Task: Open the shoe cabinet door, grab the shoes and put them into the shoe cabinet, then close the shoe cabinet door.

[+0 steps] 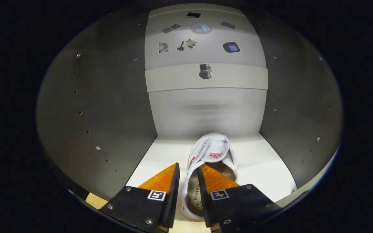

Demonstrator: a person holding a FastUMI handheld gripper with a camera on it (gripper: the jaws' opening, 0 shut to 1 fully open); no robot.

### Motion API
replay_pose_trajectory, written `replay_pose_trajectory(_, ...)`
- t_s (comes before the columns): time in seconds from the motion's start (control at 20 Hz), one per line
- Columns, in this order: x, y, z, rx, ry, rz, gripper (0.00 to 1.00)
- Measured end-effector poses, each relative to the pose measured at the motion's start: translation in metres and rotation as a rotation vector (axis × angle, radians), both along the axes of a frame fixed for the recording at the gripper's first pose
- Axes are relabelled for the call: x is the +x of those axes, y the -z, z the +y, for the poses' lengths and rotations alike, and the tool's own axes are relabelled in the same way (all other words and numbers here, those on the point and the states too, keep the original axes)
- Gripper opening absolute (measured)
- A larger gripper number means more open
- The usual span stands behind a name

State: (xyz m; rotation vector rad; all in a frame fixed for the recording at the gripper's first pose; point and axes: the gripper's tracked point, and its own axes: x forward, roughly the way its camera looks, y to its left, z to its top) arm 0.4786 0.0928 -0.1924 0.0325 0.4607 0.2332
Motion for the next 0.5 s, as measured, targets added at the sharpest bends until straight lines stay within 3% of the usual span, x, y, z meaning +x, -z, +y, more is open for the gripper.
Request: replay_pose_trajectory(0.5,-0.077,-0.043,-0.022,0.023,0.040,-0.089,0.40)
